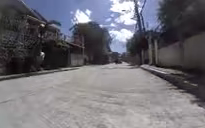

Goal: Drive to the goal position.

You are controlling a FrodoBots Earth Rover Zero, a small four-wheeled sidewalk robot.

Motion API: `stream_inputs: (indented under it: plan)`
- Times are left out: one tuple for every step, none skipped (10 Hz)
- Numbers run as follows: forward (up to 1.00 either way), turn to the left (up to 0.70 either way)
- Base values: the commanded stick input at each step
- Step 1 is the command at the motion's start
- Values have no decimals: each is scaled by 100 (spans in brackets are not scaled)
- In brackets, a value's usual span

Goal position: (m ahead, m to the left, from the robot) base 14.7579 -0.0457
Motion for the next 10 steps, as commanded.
stream_inputs:
  plan:
    - [100, -38]
    - [100, -39]
    - [100, -40]
    - [100, -40]
    - [100, -40]
    - [100, -40]
    - [100, -40]
    - [100, -36]
    - [100, -1]
    - [100, 0]
